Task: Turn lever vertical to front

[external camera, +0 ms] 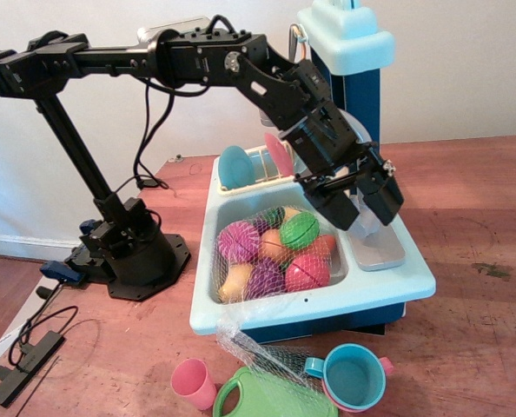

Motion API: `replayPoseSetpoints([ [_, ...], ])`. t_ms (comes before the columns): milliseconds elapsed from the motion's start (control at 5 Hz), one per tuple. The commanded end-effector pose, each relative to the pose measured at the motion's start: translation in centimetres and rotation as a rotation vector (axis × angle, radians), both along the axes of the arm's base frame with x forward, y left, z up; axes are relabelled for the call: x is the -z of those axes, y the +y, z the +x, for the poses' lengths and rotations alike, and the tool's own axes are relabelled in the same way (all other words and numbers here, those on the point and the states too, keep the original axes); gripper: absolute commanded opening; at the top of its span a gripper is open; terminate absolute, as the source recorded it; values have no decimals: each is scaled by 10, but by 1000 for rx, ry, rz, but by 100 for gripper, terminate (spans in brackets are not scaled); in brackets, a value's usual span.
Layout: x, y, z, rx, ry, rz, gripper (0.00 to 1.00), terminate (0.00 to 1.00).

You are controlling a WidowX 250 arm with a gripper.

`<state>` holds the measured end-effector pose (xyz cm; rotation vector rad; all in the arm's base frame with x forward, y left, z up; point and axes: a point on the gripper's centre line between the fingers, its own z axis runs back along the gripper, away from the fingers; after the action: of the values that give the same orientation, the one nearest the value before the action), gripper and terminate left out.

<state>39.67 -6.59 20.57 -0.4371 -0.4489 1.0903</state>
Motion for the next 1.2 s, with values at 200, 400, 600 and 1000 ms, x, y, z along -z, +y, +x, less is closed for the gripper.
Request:
replayPoseSetpoints([
  [200,-13,18,11,-46,-83,27,100,0],
  [400,-10,30,9,-86,-73,36,100,0],
  [600,-2,39,9,-133,-61,44,100,0],
  [1000,11,46,35,-122,-41,45,100,0],
])
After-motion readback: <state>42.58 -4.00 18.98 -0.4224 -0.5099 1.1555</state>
